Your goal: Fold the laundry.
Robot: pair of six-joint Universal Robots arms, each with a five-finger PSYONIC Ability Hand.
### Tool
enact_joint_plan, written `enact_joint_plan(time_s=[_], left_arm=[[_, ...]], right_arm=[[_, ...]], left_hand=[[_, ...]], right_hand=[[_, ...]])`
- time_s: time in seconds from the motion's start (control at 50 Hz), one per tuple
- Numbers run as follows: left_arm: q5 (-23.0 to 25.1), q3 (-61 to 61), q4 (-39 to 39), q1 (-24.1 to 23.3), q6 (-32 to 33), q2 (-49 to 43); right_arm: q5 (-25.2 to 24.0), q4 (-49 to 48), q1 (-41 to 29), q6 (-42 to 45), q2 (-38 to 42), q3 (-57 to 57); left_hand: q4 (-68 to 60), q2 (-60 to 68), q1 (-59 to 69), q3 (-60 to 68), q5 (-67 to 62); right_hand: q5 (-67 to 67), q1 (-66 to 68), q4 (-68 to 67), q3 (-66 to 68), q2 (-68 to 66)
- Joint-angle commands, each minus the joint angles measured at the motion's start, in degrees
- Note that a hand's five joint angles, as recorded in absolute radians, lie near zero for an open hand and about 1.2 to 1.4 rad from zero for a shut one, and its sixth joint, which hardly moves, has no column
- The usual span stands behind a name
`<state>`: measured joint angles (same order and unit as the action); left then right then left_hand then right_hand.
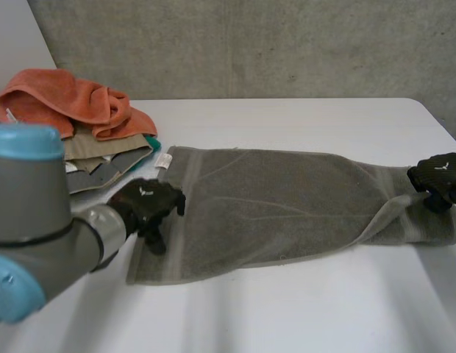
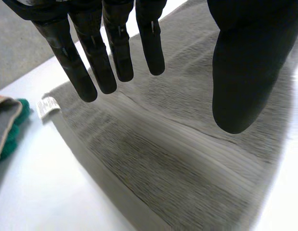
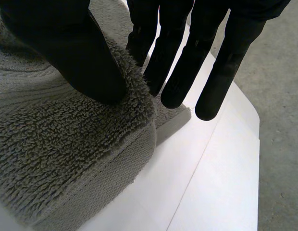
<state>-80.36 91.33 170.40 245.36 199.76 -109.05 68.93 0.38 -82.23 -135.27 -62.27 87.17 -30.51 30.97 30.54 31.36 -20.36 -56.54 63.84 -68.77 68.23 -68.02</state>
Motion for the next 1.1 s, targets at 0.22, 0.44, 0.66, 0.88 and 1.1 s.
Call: enact_joint_plan(time_s=[0.22,0.44,0.66,0.88,1.1], left_arm=[[-3.3,14.3,14.2,0.9,6.3,-2.0],[-0.9,14.9,20.1,0.1,4.5,-4.7],[-2.5,14.2,25.2,-0.1,5.4,-7.5],[-3.4,14.2,29.3,0.1,7.5,-7.4],[-2.4,15.5,28.9,0.6,7.0,-2.3]], right_arm=[[-1.3,-1.8,0.3,-1.6,-1.3,2.1],[-1.8,-2.3,1.0,-1.7,-1.6,3.3],[-2.8,-2.8,1.7,-1.7,-1.9,4.6],[-3.3,-3.6,1.7,-1.7,-2.1,5.8],[-4.0,-3.0,2.1,-1.5,-4.3,6.4]], left_hand=[[-8.1,7.7,8.1,7.3,-8.3],[-8.1,7.7,8.1,7.3,-8.3],[-17.9,17.4,17.8,17.0,-18.0],[-49.5,49.0,49.5,48.6,-49.6],[-49.5,49.0,49.5,48.6,-49.6]], right_hand=[[-13.5,16.2,-11.2,11.8,-12.0],[-13.5,16.2,-11.2,11.8,-12.0],[-13.5,16.2,-11.2,11.8,-12.0],[-13.5,16.2,-11.2,11.8,-12.0],[-13.5,16.2,-11.2,11.8,-12.0]])
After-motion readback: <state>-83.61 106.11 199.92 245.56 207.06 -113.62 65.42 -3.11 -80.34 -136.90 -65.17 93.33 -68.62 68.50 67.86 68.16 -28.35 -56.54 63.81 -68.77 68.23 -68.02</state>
